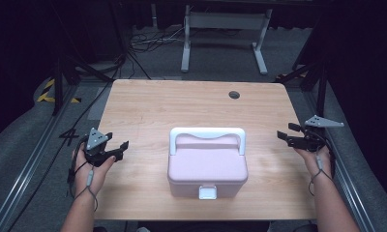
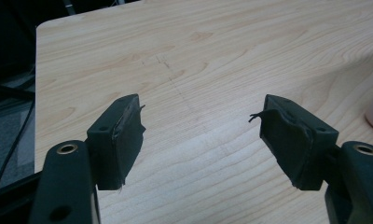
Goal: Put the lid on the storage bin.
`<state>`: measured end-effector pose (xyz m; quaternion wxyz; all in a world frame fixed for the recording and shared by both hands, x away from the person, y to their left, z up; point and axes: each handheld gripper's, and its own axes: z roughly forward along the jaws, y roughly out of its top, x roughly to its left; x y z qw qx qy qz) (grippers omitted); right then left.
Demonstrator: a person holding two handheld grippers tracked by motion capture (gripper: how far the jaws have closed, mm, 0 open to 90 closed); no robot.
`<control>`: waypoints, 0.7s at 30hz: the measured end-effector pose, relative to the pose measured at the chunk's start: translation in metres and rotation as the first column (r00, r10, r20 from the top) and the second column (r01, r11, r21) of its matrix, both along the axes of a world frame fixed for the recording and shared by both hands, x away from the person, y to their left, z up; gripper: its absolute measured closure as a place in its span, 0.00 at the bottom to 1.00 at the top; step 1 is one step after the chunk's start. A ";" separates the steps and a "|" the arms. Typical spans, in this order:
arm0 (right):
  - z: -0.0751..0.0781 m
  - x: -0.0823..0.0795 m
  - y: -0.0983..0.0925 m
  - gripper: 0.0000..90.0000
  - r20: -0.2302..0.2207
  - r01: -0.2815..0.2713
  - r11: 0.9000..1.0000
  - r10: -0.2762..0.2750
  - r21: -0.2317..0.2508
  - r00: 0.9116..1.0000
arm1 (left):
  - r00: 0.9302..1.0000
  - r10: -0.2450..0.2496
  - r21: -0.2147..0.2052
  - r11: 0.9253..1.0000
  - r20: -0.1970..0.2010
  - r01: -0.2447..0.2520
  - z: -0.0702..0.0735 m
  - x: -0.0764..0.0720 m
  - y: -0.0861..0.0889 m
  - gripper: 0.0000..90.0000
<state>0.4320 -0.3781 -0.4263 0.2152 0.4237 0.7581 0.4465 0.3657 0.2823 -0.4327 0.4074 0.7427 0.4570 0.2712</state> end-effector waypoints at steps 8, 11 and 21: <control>-0.022 0.005 -0.005 0.31 -0.048 0.031 1.000 -0.031 0.003 0.998 | 1.000 0.001 -0.002 1.000 -0.017 -0.001 -0.007 0.004 -0.002 0.34; -0.027 0.004 -0.005 0.29 -0.073 0.025 1.000 -0.024 0.008 0.997 | 1.000 -0.006 0.004 1.000 -0.024 0.006 -0.009 0.004 -0.004 0.34; -0.041 0.008 0.003 0.28 -0.122 0.028 0.998 -0.034 -0.050 0.992 | 0.999 -0.012 0.011 1.000 -0.034 0.013 -0.009 0.003 -0.005 0.34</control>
